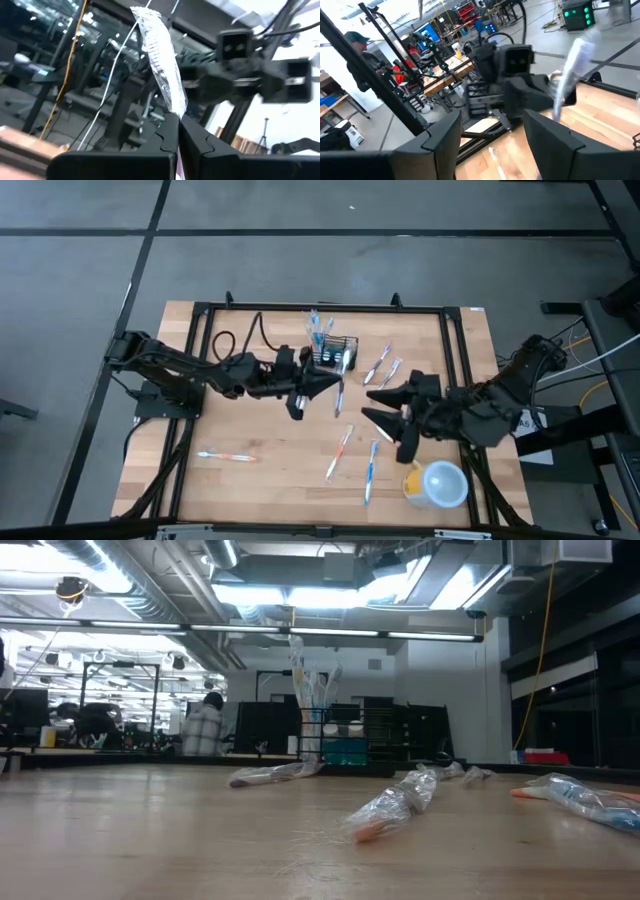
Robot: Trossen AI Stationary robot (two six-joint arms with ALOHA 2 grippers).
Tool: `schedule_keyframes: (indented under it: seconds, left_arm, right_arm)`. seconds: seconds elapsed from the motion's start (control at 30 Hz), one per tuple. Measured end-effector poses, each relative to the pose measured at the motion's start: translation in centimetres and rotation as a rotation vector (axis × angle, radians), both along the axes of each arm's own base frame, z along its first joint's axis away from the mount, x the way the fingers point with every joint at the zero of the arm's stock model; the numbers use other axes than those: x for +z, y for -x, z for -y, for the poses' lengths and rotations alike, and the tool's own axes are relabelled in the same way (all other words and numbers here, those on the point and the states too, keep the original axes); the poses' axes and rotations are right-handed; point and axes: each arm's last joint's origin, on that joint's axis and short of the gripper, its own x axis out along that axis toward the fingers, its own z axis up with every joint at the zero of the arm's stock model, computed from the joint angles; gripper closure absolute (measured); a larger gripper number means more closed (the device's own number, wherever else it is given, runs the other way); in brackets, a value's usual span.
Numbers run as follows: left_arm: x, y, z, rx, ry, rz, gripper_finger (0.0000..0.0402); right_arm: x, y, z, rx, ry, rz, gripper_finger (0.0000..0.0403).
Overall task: Pick & Place toothbrushing station
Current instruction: Put the violet toothbrush into the right section of the mesh organizer
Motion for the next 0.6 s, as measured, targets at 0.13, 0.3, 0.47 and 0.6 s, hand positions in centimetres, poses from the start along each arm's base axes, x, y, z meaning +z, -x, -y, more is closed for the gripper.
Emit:
schedule_keyframes:
  seconds: [0.13,0.3,0.47,0.6]
  left_arm:
    - [0.1,0.1,1.3,-0.043,-0.018,-0.015,0.0400]
    - [0.0,0.4,2.9,-0.065,-0.012,-0.016,0.0400]
    - [-0.1,0.3,3.4,-0.063,-0.004,-0.017,0.0400]
    - [-0.3,0.3,3.8,-0.062,0.001,-0.024,0.0400]
  right_arm:
    - [0.3,-0.7,0.9,-0.012,-0.019,0.022,0.0195]
    - [0.4,-1.5,1.8,0.001,-0.031,0.025,0.0209]
    - [0.3,-1.9,2.3,0.032,-0.038,0.021,0.0218]
    - [0.3,-2.0,2.5,0.028,-0.038,0.020,0.0219]
